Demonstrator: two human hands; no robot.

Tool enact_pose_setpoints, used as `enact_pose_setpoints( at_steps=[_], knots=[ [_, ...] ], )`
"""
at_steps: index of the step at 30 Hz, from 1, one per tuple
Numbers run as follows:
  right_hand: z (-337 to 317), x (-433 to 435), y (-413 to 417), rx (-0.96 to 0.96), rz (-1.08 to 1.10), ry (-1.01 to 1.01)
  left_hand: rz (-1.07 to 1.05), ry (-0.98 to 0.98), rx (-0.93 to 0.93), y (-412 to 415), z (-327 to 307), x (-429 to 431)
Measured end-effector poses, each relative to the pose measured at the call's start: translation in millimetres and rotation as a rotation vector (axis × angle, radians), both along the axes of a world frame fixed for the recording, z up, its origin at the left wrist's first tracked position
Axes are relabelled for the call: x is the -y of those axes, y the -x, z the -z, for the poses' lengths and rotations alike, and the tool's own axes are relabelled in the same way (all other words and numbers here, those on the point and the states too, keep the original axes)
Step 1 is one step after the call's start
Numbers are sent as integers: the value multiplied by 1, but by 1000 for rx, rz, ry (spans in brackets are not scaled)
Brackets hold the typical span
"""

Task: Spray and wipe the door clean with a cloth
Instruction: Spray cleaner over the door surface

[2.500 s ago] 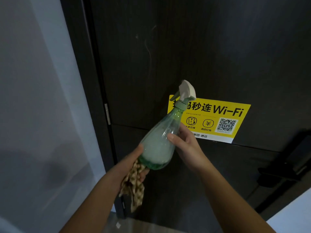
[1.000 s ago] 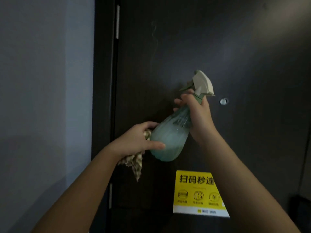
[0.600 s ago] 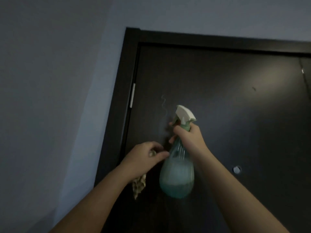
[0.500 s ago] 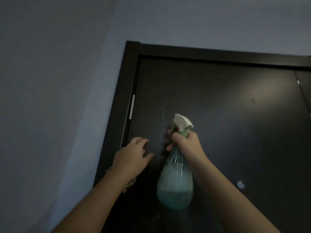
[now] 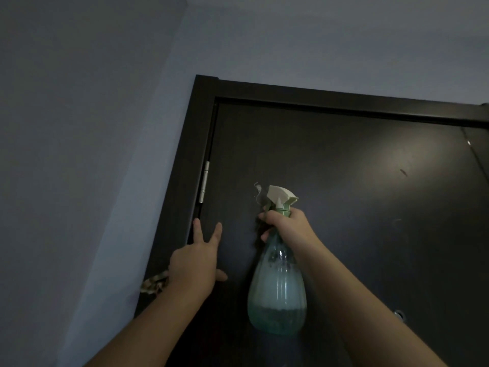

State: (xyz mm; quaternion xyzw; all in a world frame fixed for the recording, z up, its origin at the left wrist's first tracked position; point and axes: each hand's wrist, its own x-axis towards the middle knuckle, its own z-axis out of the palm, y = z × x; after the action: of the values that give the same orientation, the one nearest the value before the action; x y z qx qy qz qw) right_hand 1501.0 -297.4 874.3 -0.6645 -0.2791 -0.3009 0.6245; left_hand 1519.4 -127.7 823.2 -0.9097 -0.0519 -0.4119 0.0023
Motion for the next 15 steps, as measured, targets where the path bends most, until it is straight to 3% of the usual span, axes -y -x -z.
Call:
enact_pose_setpoints(
  at_steps=[15],
  knots=[
    [0, -5, 9, -46, -24, -23, 31, -3, 6, -1, 2, -2]
  ],
)
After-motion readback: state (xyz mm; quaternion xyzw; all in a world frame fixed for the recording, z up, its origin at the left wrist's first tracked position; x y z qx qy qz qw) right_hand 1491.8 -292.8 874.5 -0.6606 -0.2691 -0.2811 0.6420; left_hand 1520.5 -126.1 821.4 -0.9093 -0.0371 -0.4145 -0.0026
